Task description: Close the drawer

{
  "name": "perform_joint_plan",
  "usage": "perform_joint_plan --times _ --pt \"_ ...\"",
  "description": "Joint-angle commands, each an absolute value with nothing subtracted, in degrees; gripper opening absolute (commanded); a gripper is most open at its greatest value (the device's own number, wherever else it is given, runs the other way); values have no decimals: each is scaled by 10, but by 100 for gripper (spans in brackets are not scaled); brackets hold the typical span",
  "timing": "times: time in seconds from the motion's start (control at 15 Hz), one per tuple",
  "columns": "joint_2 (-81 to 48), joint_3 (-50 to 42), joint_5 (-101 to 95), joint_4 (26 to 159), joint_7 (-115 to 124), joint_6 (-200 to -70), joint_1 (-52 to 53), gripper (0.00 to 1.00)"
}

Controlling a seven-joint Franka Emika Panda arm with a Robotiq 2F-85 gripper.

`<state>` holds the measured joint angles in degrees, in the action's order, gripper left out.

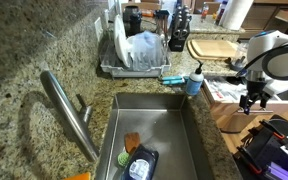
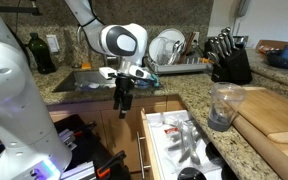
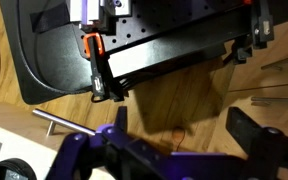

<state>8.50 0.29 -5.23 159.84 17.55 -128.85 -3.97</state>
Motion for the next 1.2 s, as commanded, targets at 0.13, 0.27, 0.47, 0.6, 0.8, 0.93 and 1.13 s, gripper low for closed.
perform_joint_plan --times 0.13,0.27,0.47,0.6,0.8,0.93,1.13 --pt "78 4 -59 1597 203 -1329 -42 100" --pt "36 -1 -78 1597 232 -1433 -53 100" --pt "-17 -17 -117 1598 272 -1533 -65 100" --pt "2 -23 -108 1597 268 -1508 -47 100" --pt "-31 -39 -122 1595 282 -1535 -45 100" --pt "-32 -40 -122 1594 283 -1535 -45 100" --pt "-42 -42 -134 1592 291 -1531 -40 100"
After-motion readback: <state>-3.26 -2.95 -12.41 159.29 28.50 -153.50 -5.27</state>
